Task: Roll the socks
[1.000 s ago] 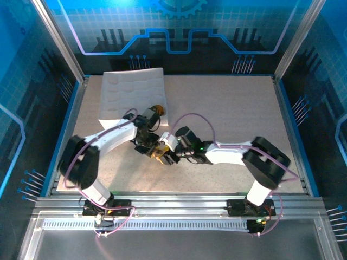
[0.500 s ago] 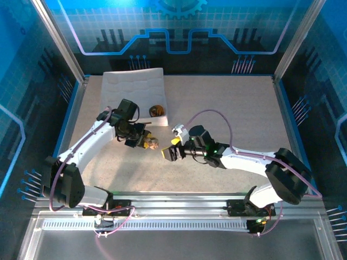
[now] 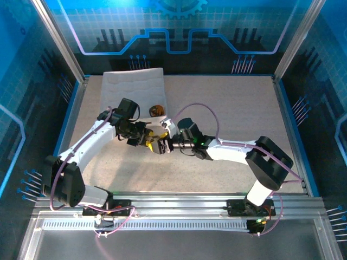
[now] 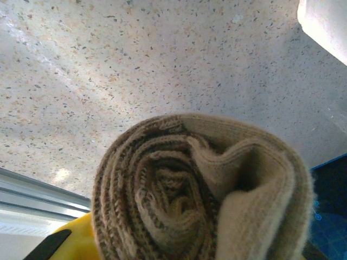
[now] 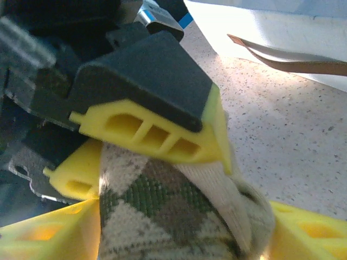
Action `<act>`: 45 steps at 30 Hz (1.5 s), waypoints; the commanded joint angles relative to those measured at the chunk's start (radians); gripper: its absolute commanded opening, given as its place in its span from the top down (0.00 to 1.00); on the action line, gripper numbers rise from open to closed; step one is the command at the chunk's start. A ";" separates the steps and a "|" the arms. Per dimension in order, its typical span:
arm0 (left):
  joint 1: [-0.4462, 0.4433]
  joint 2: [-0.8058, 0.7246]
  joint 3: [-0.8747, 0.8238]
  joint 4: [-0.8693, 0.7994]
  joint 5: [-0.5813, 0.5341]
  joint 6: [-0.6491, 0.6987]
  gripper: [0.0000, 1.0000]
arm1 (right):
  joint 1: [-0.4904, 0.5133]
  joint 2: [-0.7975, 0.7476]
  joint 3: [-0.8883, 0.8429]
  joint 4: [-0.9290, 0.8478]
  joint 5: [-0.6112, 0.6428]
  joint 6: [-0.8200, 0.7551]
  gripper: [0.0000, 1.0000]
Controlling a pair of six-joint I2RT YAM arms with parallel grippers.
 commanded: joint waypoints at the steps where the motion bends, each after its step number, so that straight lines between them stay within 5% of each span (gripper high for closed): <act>1: 0.006 0.005 0.012 0.004 0.040 -0.021 1.00 | -0.002 0.035 0.047 0.057 -0.047 0.044 0.39; 12: 0.007 -0.013 -0.016 0.039 0.039 -0.030 0.96 | -0.004 0.035 0.097 0.004 -0.004 0.045 1.00; 17: 0.022 -0.063 0.032 0.017 -0.101 0.009 0.30 | 0.017 0.008 0.165 -0.110 0.104 0.040 1.00; 20: 0.027 -0.096 0.142 -0.126 -0.335 0.122 0.08 | 0.042 0.001 0.237 -0.231 0.223 0.050 1.00; 25: 0.064 -0.143 0.180 -0.194 -0.538 0.210 0.10 | 0.040 0.060 0.450 -0.513 0.405 0.216 1.00; 33: 0.117 -0.183 0.111 -0.240 -0.601 0.268 0.14 | -0.003 0.345 0.977 -0.984 0.371 0.478 1.00; 45: 0.125 -0.313 -0.015 -0.339 -0.635 0.280 0.16 | -0.015 0.580 1.364 -1.210 0.446 0.625 1.00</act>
